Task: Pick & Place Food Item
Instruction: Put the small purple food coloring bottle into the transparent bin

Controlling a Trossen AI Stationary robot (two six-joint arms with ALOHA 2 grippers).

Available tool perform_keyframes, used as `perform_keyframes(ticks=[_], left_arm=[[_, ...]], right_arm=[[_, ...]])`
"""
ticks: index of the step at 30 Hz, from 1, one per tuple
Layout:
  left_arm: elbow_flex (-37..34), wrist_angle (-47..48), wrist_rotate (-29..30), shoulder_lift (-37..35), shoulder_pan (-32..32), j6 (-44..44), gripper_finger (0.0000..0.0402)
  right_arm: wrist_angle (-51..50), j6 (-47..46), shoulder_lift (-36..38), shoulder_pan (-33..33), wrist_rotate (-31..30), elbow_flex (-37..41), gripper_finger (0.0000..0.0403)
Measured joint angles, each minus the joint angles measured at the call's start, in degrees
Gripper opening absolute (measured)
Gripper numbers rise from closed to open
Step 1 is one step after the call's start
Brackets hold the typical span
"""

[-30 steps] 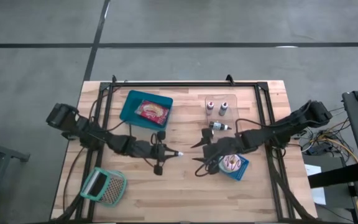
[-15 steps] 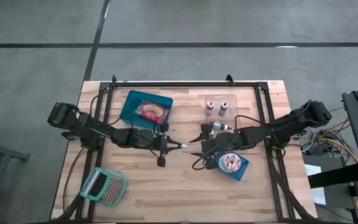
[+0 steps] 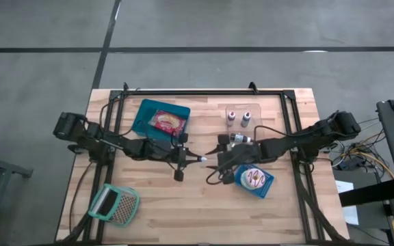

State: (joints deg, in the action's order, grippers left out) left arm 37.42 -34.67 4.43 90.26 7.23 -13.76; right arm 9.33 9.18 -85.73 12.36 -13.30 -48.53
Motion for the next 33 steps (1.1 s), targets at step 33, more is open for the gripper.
perform_keyframes(ticks=[33], left_arm=[[-0.1,0.7,-0.2,0.1,-0.4,0.2,0.0038]], right_arm=[[2.6,0.1,-5.2,-0.6,0.3,-3.0,0.0222]])
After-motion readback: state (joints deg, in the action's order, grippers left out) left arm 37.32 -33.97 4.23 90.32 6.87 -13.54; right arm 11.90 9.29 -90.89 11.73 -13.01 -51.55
